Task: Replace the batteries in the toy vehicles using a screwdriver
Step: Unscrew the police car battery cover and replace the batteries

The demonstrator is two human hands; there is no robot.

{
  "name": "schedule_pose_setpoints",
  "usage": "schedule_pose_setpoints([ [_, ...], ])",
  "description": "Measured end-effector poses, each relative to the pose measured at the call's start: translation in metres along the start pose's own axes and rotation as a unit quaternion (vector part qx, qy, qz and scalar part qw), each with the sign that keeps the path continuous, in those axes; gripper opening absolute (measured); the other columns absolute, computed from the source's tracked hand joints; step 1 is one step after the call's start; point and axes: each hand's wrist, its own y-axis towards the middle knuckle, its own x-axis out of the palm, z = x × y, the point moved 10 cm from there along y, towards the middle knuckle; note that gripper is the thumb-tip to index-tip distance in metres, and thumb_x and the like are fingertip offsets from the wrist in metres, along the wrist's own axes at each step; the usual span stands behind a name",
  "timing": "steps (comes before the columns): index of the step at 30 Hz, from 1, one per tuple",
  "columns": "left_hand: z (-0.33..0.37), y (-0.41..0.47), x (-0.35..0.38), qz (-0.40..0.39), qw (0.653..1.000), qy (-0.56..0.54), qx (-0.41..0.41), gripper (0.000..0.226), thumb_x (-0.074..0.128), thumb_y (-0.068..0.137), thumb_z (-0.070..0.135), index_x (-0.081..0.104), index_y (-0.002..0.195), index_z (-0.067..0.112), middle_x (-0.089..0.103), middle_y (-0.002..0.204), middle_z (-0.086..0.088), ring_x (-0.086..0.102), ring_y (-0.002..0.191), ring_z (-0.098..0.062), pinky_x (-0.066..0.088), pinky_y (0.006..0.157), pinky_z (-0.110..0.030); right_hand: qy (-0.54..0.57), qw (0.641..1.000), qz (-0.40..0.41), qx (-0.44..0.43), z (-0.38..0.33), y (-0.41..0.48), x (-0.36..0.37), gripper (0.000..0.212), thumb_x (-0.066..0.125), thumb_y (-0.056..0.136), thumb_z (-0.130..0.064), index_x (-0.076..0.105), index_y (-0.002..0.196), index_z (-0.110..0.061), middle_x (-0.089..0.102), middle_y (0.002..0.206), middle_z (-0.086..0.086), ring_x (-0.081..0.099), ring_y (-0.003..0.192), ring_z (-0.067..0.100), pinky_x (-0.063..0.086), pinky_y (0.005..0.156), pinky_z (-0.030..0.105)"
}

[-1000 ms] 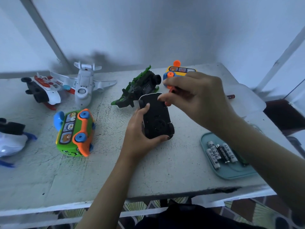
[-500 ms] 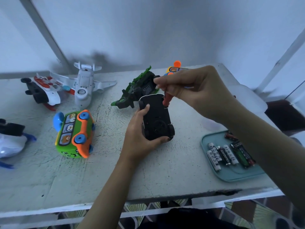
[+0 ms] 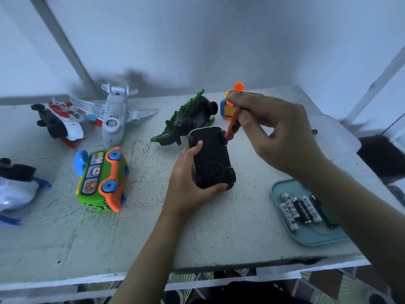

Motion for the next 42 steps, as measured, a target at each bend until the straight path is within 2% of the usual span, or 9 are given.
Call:
schedule_pose_setpoints([
  [3, 0.001, 0.0, 0.001, -0.001, 1.0, 0.001, 0.001, 0.1, 0.091, 0.055, 0.039, 0.039, 0.141, 0.039, 0.049, 0.132, 0.009, 0.053, 0.123, -0.021, 0.056, 0.089, -0.038, 0.104, 0.991, -0.063, 0.057, 0.01, 0.004, 0.006, 0.033, 0.055, 0.09, -0.008, 0.064, 0.12, -0.018, 0.072, 0.104, 0.001, 0.069, 0.096, 0.01, 0.054, 0.091, 0.027],
  [9, 0.0, 0.0, 0.001, -0.003, 1.0, -0.001, -0.003, 0.099, 0.091, 0.056, 0.038, 0.039, 0.141, 0.037, 0.049, 0.134, 0.006, 0.052, 0.125, -0.022, 0.055, 0.092, -0.04, 0.008, 0.993, -0.117, -0.022, -0.006, -0.001, 0.013, 0.04, 0.059, 0.089, 0.0, 0.059, 0.128, -0.009, 0.068, 0.106, 0.006, 0.064, 0.097, 0.013, 0.051, 0.087, 0.015],
  [12, -0.002, 0.0, 0.001, -0.004, 1.0, -0.004, -0.007, 0.099, 0.091, 0.056, 0.038, 0.04, 0.14, 0.038, 0.05, 0.135, 0.006, 0.052, 0.125, -0.023, 0.054, 0.092, -0.041, -0.044, 0.986, -0.152, -0.047, -0.01, -0.002, 0.018, 0.048, 0.056, 0.085, 0.002, 0.056, 0.131, -0.012, 0.064, 0.112, 0.0, 0.062, 0.103, 0.013, 0.052, 0.089, 0.028],
  [17, -0.002, 0.0, 0.001, -0.001, 1.0, -0.006, -0.006, 0.1, 0.092, 0.055, 0.036, 0.04, 0.14, 0.037, 0.049, 0.135, 0.006, 0.054, 0.124, -0.023, 0.054, 0.093, -0.042, -0.107, 0.983, -0.139, -0.055, -0.006, 0.006, 0.015, 0.029, 0.061, 0.082, -0.006, 0.064, 0.11, -0.008, 0.067, 0.098, 0.005, 0.064, 0.087, 0.02, 0.055, 0.08, 0.041],
  [21, -0.003, 0.0, 0.002, -0.004, 1.0, 0.0, -0.008, 0.101, 0.091, 0.054, 0.039, 0.038, 0.14, 0.039, 0.048, 0.135, 0.005, 0.053, 0.124, -0.025, 0.054, 0.093, -0.042, -0.166, 0.976, -0.134, -0.033, 0.004, 0.012, 0.003, 0.014, 0.066, 0.082, -0.02, 0.064, 0.088, -0.008, 0.06, 0.074, -0.012, 0.051, 0.066, 0.01, 0.05, 0.069, 0.032],
  [29, -0.002, 0.0, 0.003, -0.009, 1.0, 0.002, -0.017, 0.102, 0.091, 0.054, 0.038, 0.038, 0.141, 0.038, 0.051, 0.134, 0.002, 0.056, 0.122, -0.024, 0.055, 0.092, -0.042, -0.324, 0.939, -0.108, -0.038, -0.008, 0.006, -0.005, 0.046, 0.044, 0.091, -0.052, 0.023, 0.058, -0.029, 0.023, 0.05, -0.013, 0.026, 0.041, 0.01, 0.014, 0.046, 0.019],
  [32, 0.0, -0.001, 0.003, -0.012, 1.0, -0.001, -0.018, 0.102, 0.093, 0.056, 0.03, 0.038, 0.141, 0.037, 0.051, 0.134, 0.003, 0.056, 0.121, -0.023, 0.055, 0.092, -0.04, -0.299, 0.941, -0.154, 0.019, 0.011, 0.003, 0.004, 0.04, 0.031, 0.095, -0.046, 0.058, 0.093, -0.016, 0.057, 0.084, 0.001, 0.054, 0.074, 0.026, 0.037, 0.058, 0.033],
  [35, 0.002, -0.002, 0.003, -0.011, 1.0, -0.005, -0.018, 0.103, 0.093, 0.056, 0.025, 0.038, 0.143, 0.033, 0.051, 0.134, 0.003, 0.057, 0.12, -0.023, 0.055, 0.092, -0.04, -0.122, 0.973, -0.195, 0.034, 0.009, 0.0, 0.013, 0.045, 0.041, 0.092, -0.031, 0.055, 0.13, -0.01, 0.064, 0.111, 0.004, 0.059, 0.104, 0.017, 0.05, 0.089, 0.036],
  [42, 0.002, -0.002, 0.002, -0.006, 1.0, 0.01, -0.018, 0.103, 0.092, 0.056, 0.032, 0.038, 0.143, 0.033, 0.049, 0.133, 0.009, 0.056, 0.12, -0.02, 0.054, 0.093, -0.041, -0.108, 0.977, -0.181, -0.031, -0.007, 0.002, 0.019, 0.023, 0.051, 0.091, -0.034, 0.063, 0.099, -0.015, 0.069, 0.072, -0.004, 0.065, 0.069, 0.016, 0.054, 0.068, 0.04],
])
